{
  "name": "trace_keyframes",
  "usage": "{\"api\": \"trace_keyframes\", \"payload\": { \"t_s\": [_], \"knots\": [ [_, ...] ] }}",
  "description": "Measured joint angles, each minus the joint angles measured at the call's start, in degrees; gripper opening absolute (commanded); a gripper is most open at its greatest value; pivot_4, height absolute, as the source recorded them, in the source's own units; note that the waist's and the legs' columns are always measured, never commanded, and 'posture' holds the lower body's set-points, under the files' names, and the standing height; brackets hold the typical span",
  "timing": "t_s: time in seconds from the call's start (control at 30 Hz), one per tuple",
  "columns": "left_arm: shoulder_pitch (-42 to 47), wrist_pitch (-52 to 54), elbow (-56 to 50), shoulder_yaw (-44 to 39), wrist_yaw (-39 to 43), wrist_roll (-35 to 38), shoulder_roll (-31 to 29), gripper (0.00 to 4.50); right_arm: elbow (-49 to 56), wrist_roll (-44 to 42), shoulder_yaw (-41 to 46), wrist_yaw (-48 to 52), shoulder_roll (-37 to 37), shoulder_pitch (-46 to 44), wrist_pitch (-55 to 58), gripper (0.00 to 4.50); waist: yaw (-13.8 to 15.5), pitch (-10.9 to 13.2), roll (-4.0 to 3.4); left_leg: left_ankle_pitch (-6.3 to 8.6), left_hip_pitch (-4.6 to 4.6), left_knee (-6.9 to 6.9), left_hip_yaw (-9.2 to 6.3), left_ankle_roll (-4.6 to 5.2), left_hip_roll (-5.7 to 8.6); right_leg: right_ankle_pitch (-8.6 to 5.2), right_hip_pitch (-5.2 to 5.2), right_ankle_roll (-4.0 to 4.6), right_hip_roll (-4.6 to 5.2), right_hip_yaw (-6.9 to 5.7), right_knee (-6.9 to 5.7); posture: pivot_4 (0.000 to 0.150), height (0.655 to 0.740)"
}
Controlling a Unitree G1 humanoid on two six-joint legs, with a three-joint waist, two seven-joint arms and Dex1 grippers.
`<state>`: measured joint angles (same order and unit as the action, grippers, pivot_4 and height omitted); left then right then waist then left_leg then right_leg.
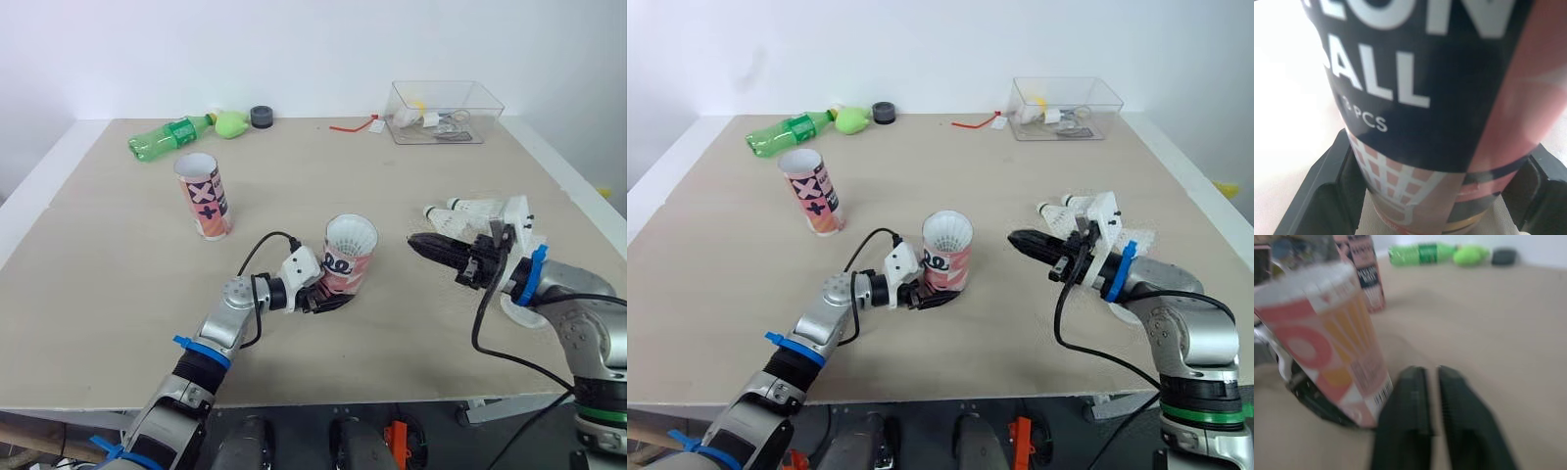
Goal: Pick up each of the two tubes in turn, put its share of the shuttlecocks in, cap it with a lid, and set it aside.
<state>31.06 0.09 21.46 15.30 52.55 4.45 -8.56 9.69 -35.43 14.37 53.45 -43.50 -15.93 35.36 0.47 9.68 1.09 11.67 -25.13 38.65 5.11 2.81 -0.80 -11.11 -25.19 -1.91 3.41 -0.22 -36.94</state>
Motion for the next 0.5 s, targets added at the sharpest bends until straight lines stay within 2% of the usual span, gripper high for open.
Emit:
{"api": "trace_keyframes", "payload": {
  "t_s": [0.1, 0.17, 0.33, 0.43, 0.5],
  "knots": [
    [0.0, -0.7, -0.2, 0.5, 1.5, 0.2, -0.8, 3.1, -2.2, 1.5, 1.0, 0.8, -4.8, 3.0, 0.3, 3.64, 0.0, 0.0, 0.0, 0.01, -0.01, -0.02, 0.0, 0.0, 0.01, -0.03, 0.0, 0.02, 0.0, 0.01, 0.02, 0.15, 0.74],
    [0.0, -1.3, -0.4, 0.7, 2.7, 0.4, -1.4, 3.1, -4.9, 3.9, 1.4, 2.2, -9.0, 5.1, -0.6, 4.47, 0.0, 0.0, -0.01, 0.01, 0.0, -0.05, 0.01, 0.0, 0.02, -0.03, 0.0, 0.03, 0.0, 0.02, 0.04, 0.15, 0.74],
    [-0.1, -0.9, -1.6, 1.3, 6.2, 1.2, -3.2, 3.1, -12.5, 11.0, 1.1, 9.0, -19.1, 7.1, -6.8, 4.47, -0.1, 0.0, -0.03, 0.01, 0.06, -0.1, 0.05, 0.0, -0.04, -0.06, -0.02, 0.02, -0.09, 0.03, 0.07, 0.15, 0.74],
    [-0.1, -0.2, -1.9, 1.7, 6.8, 1.5, -3.1, 3.1, -15.8, 12.8, -1.4, 12.9, -22.2, 4.3, -8.4, 4.47, -0.1, 0.0, -0.04, 0.0, 0.08, -0.1, 0.01, 0.0, -0.06, -0.05, -0.01, 0.03, -0.14, 0.03, 0.07, 0.15, 0.74],
    [0.0, -0.1, -1.9, 1.9, 7.0, 1.7, -3.1, 3.1, -19.8, 15.8, -6.0, 17.1, -24.9, 0.5, -10.7, 4.47, -0.1, 0.0, -0.06, 0.0, 0.09, -0.09, 0.02, 0.0, -0.05, -0.04, -0.02, 0.02, -0.13, 0.04, 0.07, 0.15, 0.74]
  ]
}}
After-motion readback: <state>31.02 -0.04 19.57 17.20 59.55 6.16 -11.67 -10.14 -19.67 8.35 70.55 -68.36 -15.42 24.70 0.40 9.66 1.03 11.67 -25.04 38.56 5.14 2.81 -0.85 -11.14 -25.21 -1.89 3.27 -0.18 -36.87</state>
